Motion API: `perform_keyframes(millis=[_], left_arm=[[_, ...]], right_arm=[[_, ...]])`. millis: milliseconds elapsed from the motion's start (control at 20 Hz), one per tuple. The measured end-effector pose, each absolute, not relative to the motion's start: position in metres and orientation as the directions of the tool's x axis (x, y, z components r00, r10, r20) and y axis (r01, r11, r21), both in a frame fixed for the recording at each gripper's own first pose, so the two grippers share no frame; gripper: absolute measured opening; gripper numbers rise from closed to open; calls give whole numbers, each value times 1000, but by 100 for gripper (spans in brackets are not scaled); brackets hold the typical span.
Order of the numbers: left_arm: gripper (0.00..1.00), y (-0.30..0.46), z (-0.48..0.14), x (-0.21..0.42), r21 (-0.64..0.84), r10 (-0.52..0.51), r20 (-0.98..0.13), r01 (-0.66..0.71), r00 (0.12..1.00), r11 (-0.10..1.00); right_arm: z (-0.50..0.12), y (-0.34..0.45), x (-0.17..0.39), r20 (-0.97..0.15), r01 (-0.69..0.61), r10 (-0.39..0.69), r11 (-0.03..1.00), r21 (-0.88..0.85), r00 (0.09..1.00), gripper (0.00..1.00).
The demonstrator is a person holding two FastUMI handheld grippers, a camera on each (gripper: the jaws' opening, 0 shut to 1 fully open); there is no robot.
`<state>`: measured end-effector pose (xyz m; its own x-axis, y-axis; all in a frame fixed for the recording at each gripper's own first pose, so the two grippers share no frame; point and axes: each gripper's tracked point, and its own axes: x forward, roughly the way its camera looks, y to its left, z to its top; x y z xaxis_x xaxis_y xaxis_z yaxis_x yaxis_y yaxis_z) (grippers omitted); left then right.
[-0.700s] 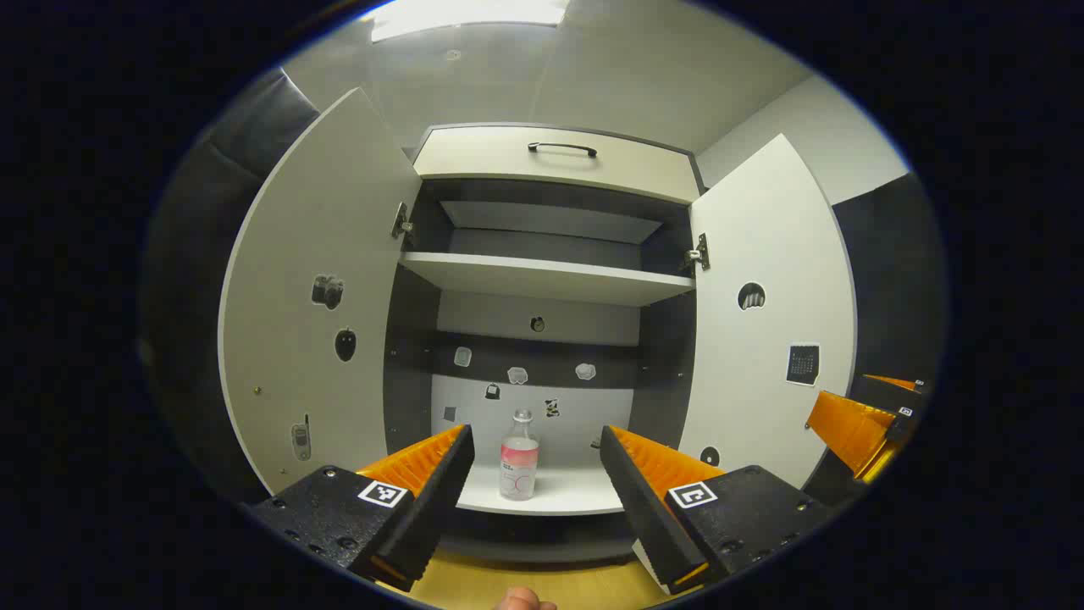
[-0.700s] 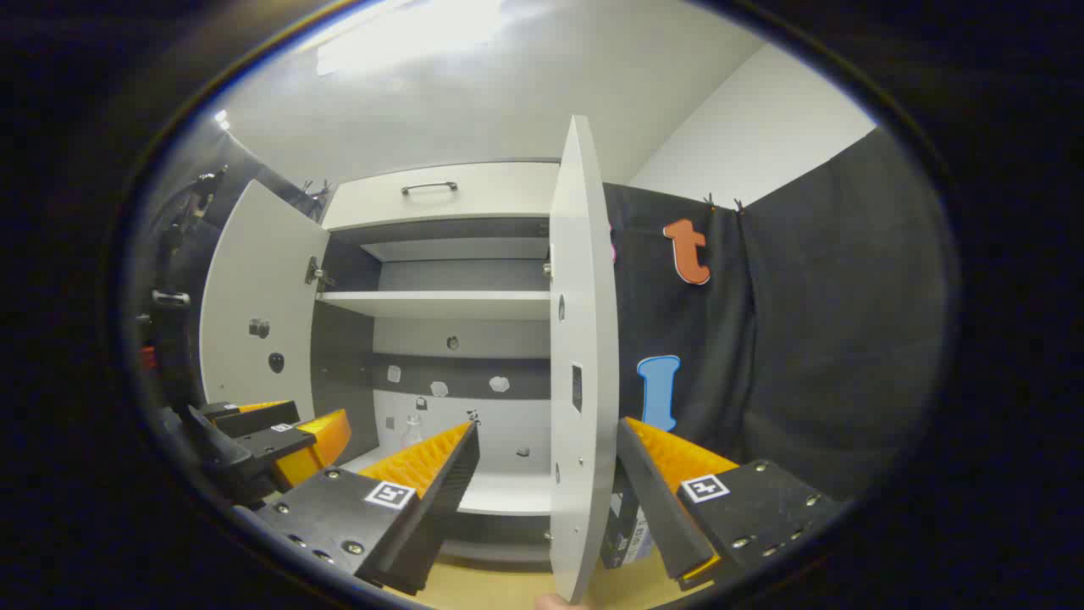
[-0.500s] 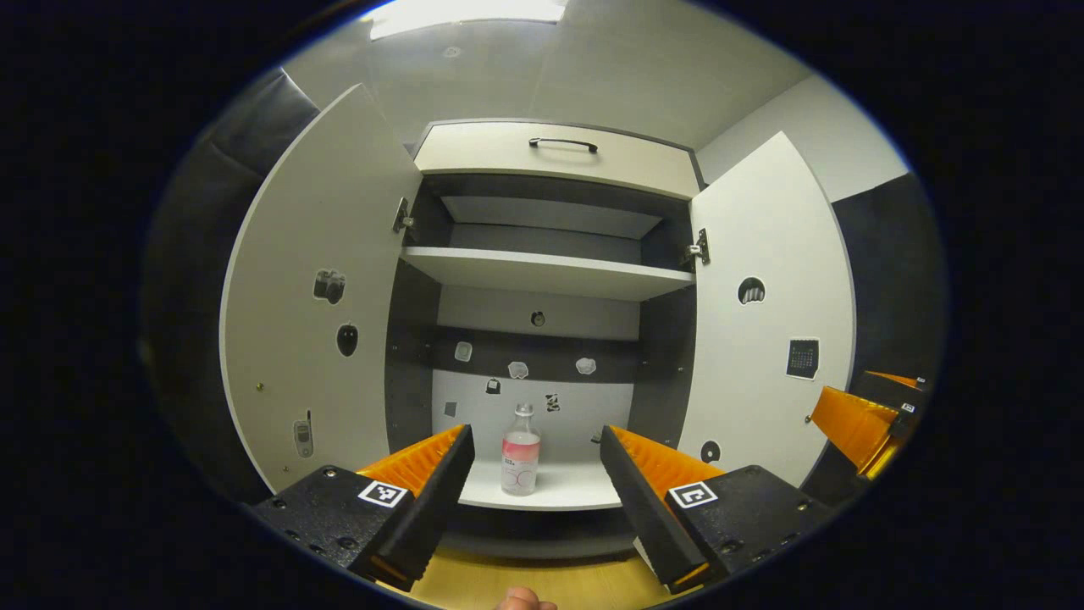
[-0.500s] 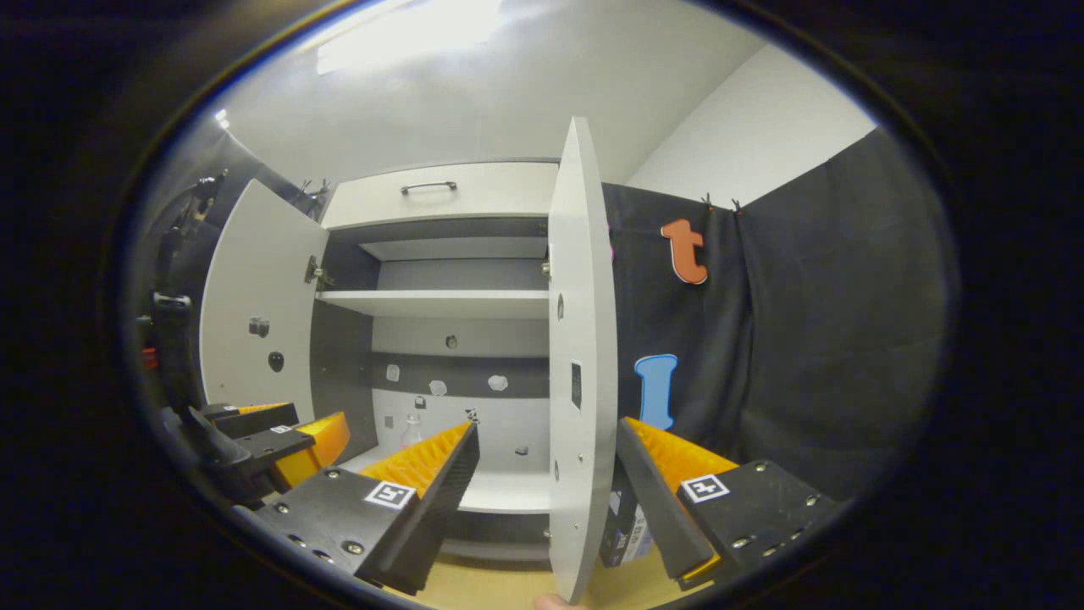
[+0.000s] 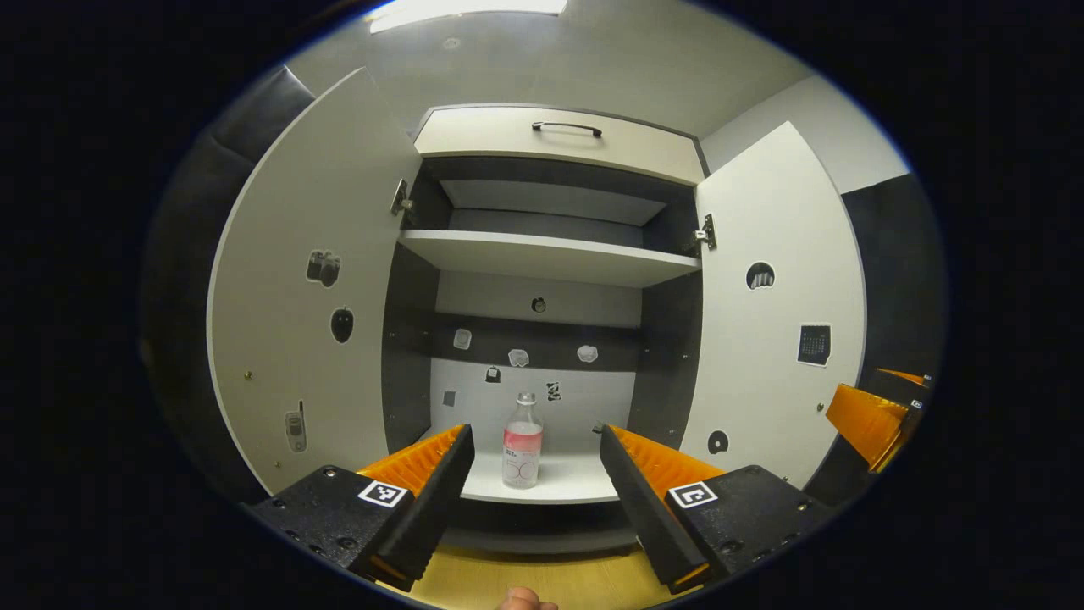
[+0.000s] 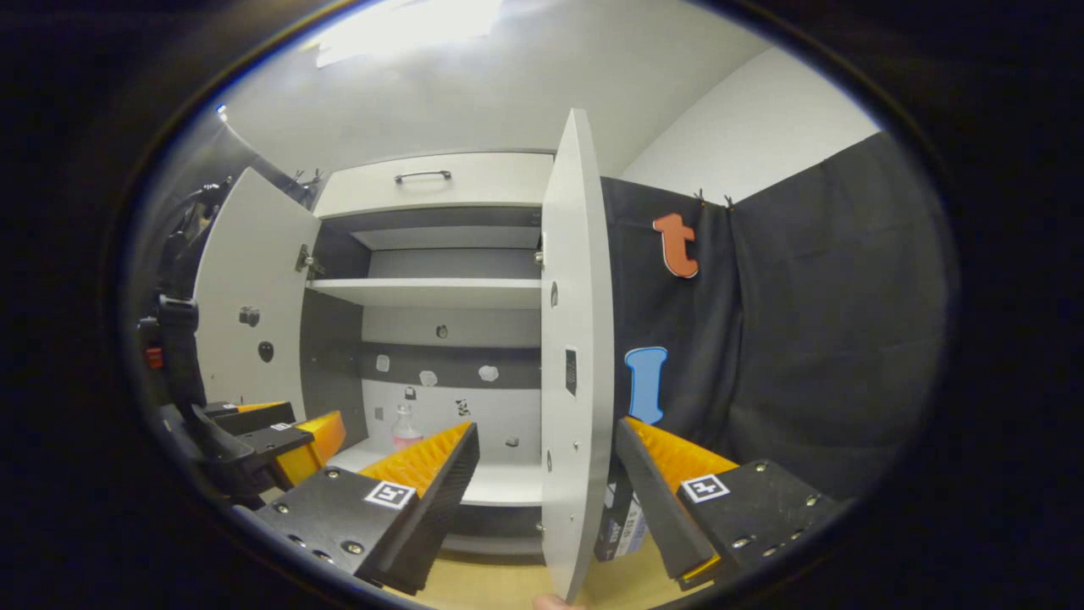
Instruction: Grasp the bottle in the cabinet with the left hand and place it on the coaster, then close the right door with the right hand and the left door with the left hand.
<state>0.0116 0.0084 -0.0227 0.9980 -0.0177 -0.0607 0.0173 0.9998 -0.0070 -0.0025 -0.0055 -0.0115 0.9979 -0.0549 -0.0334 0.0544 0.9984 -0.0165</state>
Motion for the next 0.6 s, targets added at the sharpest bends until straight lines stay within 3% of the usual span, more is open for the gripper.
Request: perform_keyframes(millis=[350,600], left_arm=[[96,16,-73,57,4,-22,-163,23,986,1000],[96,29,-94,116,49,18,-178,-9,984,999]], right_arm=[[-21,-19,0,-48,111,-112,994,-17,993,98],[-23,-38,-1,-55,163,-164,986,-27,985,98]])
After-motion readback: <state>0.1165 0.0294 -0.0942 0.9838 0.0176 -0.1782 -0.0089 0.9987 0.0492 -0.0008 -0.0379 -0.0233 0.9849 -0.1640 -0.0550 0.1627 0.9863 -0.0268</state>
